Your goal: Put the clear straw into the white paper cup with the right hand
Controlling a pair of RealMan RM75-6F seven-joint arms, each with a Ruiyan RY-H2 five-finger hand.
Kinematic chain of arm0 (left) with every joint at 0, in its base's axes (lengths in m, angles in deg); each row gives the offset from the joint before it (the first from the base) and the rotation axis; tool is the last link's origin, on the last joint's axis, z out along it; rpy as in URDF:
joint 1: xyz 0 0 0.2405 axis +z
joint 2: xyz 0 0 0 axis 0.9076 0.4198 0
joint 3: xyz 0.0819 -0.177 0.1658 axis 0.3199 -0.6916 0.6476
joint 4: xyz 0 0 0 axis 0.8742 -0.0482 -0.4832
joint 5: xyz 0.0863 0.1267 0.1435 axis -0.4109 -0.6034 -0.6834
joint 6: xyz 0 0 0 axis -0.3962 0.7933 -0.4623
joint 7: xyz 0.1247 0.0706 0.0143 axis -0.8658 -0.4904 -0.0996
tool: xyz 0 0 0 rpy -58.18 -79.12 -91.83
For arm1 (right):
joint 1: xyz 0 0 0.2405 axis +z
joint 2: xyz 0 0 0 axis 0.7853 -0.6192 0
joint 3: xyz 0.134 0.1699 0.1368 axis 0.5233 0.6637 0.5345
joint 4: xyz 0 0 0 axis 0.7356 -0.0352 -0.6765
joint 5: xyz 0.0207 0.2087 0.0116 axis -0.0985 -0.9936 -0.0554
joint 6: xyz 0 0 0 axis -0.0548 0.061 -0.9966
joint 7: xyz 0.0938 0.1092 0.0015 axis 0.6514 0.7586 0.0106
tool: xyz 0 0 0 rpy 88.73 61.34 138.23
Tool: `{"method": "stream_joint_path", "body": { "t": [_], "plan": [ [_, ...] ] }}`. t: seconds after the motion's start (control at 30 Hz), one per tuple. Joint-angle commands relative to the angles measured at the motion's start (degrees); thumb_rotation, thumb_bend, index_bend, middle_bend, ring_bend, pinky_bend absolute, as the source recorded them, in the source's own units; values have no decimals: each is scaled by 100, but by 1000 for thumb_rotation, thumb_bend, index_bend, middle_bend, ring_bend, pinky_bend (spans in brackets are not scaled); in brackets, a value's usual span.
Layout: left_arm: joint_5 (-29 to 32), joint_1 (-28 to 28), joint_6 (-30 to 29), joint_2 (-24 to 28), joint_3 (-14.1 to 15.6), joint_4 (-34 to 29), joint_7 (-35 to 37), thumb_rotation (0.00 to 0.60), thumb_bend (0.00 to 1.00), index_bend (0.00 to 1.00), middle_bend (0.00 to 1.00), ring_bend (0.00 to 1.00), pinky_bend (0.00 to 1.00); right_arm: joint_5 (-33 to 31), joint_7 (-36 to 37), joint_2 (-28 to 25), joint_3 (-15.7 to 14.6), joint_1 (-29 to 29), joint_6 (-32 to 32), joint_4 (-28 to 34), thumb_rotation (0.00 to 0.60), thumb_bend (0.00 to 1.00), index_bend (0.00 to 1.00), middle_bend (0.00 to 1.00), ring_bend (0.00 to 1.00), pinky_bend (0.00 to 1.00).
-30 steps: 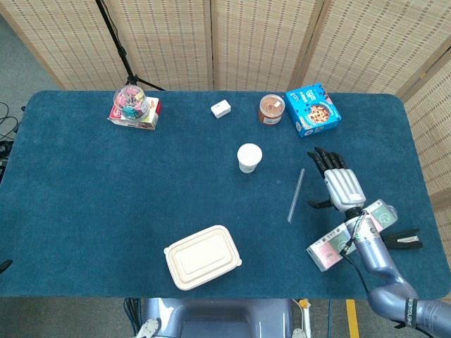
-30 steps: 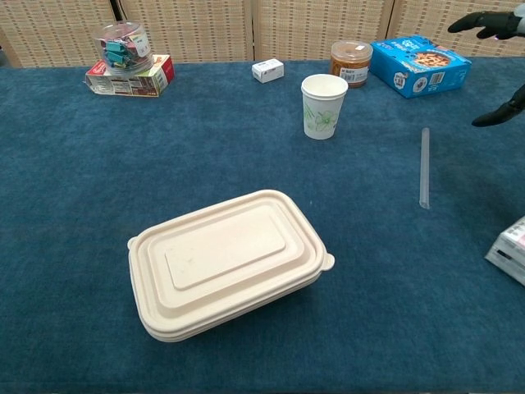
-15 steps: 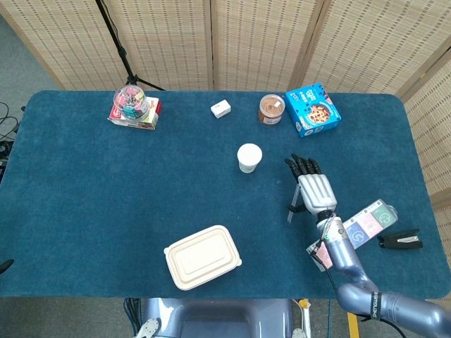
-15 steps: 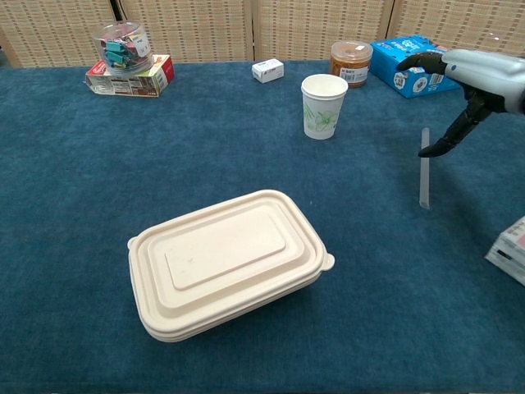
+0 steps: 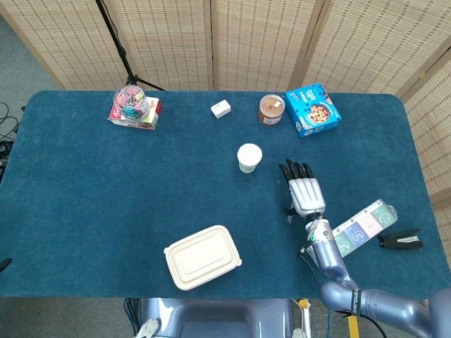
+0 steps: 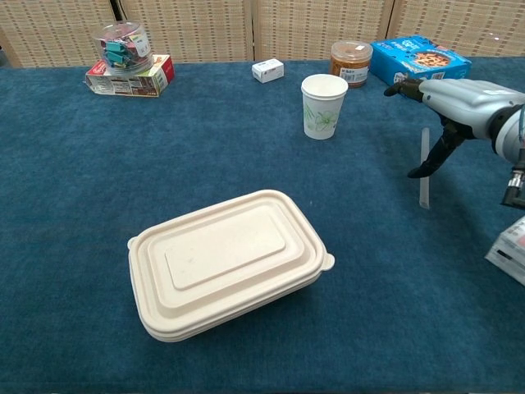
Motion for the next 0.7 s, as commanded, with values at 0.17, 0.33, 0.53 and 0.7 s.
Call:
{"method": "stream_joint_path", "body": {
  "t": [0.17,0.33,0.53,0.7],
  "plan": [
    [-5,4,-5,-8,2,-9,-31,600,0,0,0,0,0,-108,-78,181,-70,-5,-6,-134,600,0,0,0,0,0],
    [9,2,4,-9,-6,-14,-40,600,0,0,0,0,0,-103,-158,237,-113,8,-19,-173,600,0,0,0,0,0],
    [11,0,8,-5,-10,-11,-22,600,0,0,0,0,0,-107,-309,166,-223,-41,-52,-134,600,0,0,0,0,0],
    [-1,-2,10,-5,-6,-17,-36,600,0,0,0,0,0,-100,-348,69,-311,-111,-59,-126,600,0,0,0,0,0]
  ]
}}
